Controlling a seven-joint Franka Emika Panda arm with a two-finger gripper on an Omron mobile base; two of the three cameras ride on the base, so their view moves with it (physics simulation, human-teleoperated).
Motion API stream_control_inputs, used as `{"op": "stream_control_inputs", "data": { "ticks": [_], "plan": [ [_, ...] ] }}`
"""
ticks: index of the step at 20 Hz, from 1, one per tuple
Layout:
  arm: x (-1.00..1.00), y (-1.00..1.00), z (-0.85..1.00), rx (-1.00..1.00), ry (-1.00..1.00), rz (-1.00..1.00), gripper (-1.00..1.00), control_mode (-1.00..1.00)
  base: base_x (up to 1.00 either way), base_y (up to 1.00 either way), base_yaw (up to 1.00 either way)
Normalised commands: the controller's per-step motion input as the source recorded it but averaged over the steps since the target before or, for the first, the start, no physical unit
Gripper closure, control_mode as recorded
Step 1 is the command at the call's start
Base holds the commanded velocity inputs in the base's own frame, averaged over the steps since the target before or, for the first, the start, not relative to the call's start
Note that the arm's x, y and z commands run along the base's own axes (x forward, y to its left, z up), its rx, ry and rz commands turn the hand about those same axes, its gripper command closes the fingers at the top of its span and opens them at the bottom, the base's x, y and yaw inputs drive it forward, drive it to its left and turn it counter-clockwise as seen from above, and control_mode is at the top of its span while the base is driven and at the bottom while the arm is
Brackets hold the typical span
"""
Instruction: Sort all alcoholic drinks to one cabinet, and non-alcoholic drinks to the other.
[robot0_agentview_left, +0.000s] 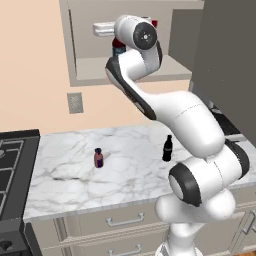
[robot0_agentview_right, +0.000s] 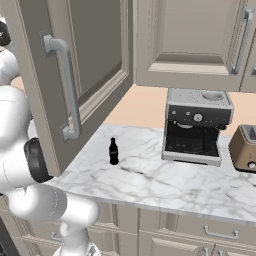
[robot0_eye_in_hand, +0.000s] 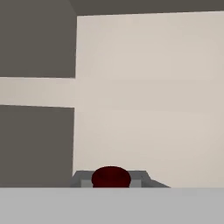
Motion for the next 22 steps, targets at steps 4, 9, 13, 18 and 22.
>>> {"op": "stream_control_inputs", "data": {
  "ticks": [4, 9, 13, 18, 22],
  "plan": [
    [0.34, 0.06, 0.01, 0.0, 0.0, 0.0, 1.0, -1.0, 0.0, 0.0, 0.0],
    [0.12, 0.01, 0.0, 0.0, 0.0, 0.0, 1.0, -1.0, 0.0, 0.0, 0.0],
    [0.1, 0.01, 0.0, 0.0, 0.0, 0.0, 1.0, -1.0, 0.0, 0.0, 0.0],
    [0.11, 0.01, -0.02, 0.0, 0.0, 0.0, 1.0, -1.0, 0.0, 0.0, 0.0],
    [0.0, 0.0, -0.13, 0.0, 0.0, 0.0, 1.0, -1.0, 0.0, 0.0, 0.0]
  ]
}}
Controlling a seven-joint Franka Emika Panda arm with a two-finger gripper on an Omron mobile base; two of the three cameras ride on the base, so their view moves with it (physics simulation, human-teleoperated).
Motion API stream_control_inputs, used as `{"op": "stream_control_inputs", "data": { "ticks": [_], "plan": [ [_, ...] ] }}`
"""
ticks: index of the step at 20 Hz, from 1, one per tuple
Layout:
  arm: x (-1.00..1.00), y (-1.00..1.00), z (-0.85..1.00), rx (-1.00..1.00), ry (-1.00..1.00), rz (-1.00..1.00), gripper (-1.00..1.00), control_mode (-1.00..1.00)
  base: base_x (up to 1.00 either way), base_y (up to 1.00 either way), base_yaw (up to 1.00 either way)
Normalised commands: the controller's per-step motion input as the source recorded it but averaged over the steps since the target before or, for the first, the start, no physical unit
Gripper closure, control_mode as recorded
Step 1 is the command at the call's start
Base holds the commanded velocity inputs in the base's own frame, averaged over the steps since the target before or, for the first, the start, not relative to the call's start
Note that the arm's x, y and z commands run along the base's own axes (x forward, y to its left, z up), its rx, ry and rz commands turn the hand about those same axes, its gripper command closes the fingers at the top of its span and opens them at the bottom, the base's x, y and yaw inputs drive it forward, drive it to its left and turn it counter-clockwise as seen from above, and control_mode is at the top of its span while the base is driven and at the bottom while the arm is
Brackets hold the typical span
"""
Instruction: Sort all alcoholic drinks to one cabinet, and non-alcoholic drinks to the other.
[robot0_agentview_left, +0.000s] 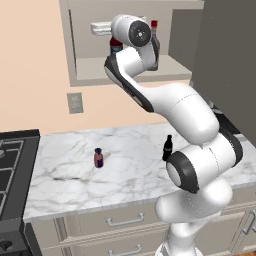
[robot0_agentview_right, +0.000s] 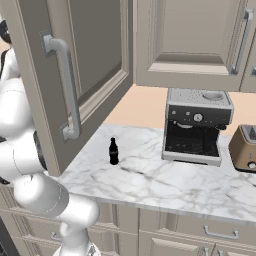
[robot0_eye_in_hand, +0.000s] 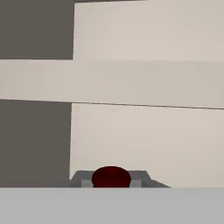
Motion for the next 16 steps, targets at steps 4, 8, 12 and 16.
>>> {"op": "stream_control_inputs", "data": {
  "ticks": [4, 8, 12, 16],
  "plan": [
    [0.0, 0.0, -0.21, 0.0, 0.0, 0.01, 1.0, -1.0, 0.0, 0.0, 0.0],
    [0.03, 0.0, -0.29, 0.0, 0.0, 0.01, 1.0, -1.0, 0.0, 0.0, 0.0],
    [0.17, 0.0, -0.18, 0.0, 0.0, 0.03, 1.0, -1.0, 0.0, 0.0, 0.0],
    [0.35, 0.0, -0.05, 0.0, 0.0, 0.03, 1.0, -1.0, 0.0, 0.0, 0.0]
  ]
}}
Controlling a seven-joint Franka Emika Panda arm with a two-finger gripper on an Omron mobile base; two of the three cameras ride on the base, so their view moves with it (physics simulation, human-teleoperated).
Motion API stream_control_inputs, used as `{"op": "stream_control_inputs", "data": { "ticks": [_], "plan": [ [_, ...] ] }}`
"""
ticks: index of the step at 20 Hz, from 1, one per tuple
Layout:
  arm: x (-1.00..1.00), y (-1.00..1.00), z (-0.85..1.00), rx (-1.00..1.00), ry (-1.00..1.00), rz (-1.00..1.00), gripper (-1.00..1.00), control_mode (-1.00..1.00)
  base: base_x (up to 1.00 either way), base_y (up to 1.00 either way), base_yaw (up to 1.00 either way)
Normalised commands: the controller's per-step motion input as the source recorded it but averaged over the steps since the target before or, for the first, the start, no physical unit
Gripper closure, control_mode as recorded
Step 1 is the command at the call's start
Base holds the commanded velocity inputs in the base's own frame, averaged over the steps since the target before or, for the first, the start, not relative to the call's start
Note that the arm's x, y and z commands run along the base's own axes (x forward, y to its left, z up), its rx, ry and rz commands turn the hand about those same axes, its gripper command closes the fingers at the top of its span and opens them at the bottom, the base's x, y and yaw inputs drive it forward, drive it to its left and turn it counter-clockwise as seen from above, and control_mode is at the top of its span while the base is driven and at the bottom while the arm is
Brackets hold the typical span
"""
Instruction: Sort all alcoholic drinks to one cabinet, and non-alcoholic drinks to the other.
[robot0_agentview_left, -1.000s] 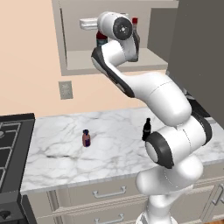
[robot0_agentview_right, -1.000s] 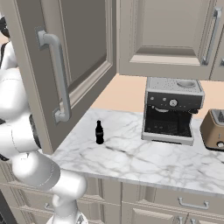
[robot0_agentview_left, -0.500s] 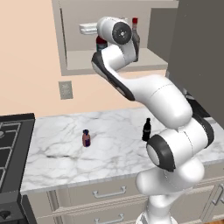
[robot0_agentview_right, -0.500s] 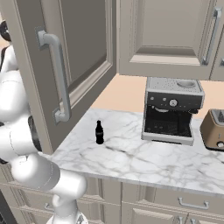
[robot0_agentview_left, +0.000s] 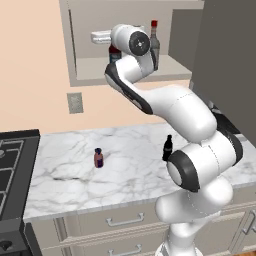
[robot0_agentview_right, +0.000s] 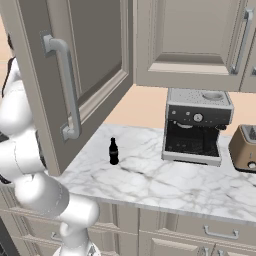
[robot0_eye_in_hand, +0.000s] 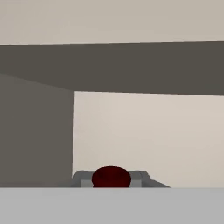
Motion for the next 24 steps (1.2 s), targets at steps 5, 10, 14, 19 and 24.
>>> {"op": "stream_control_inputs", "data": {
  "ticks": [5, 10, 14, 19, 24],
  "plan": [
    [0.39, 0.0, 0.0, 0.0, 0.0, 0.03, 1.0, -1.0, 0.0, 0.0, 0.0],
    [0.33, 0.0, 0.0, 0.0, 0.0, 0.02, 1.0, -1.0, 0.0, 0.0, 0.0],
    [0.27, 0.0, 0.0, 0.0, 0.0, 0.02, 1.0, -1.0, 0.0, 0.0, 0.0],
    [0.3, 0.0, 0.0, 0.0, 0.0, 0.02, 1.0, -1.0, 0.0, 0.0, 0.0],
    [0.21, 0.01, 0.0, 0.0, 0.0, 0.02, 1.0, -1.0, 0.0, 0.0, 0.0]
  ]
}}
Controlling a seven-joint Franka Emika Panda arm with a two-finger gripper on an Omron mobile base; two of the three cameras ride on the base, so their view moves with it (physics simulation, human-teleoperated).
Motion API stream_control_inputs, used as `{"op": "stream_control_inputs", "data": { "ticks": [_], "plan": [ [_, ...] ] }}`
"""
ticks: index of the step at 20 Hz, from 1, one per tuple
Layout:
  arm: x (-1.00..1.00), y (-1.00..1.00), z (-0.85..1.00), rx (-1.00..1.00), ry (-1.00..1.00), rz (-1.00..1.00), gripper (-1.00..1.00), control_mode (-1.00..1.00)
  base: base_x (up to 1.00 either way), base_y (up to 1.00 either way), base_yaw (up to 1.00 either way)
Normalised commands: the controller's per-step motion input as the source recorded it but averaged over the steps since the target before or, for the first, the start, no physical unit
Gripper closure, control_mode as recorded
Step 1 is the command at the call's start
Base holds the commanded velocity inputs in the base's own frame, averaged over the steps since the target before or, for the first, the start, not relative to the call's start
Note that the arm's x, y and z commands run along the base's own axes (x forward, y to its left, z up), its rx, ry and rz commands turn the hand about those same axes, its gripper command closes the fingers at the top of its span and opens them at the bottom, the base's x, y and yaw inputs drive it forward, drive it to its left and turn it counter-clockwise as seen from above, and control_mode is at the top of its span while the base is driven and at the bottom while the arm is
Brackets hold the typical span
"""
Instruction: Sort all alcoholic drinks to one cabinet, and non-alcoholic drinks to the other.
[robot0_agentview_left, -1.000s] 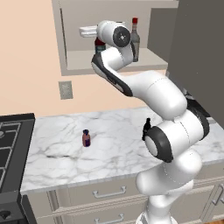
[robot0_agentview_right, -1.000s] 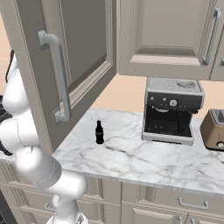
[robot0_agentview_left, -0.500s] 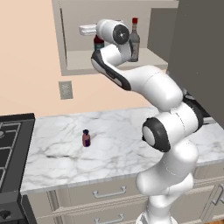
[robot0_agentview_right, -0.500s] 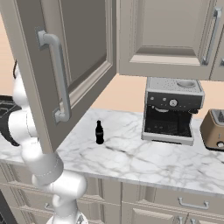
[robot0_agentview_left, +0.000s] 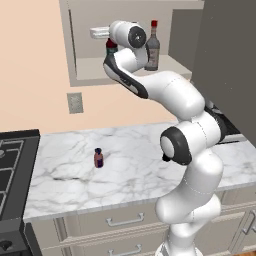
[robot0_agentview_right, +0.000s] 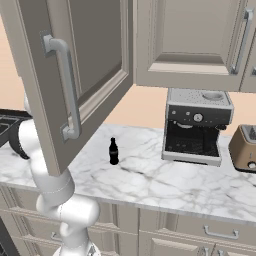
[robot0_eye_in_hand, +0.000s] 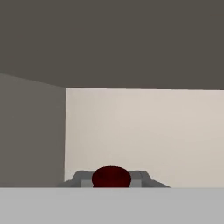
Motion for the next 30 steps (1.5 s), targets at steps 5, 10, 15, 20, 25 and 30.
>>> {"op": "stream_control_inputs", "data": {
  "ticks": [5, 10, 15, 20, 25, 30],
  "plan": [
    [0.02, 0.0, 0.0, 0.0, 0.0, 0.01, -1.0, -1.0, 0.0, 0.0, 0.0],
    [0.0, 0.0, 0.0, 0.0, 0.0, 0.0, -1.0, -1.0, 0.0, 0.0, 0.0],
    [0.0, 0.0, 0.0, 0.0, 0.0, 0.0, -1.0, -1.0, 0.0, 0.0, 0.0],
    [-0.16, 0.0, 0.0, 0.0, 0.0, 0.0, -1.0, -1.0, 0.0, 0.0, 0.0],
    [-0.33, 0.0, 0.0, 0.0, 0.0, 0.0, -1.0, -1.0, 0.0, 0.0, 0.0],
    [-0.39, 0.0, 0.01, 0.0, 0.0, 0.0, -1.0, -1.0, 0.0, 0.0, 0.0]
  ]
}}
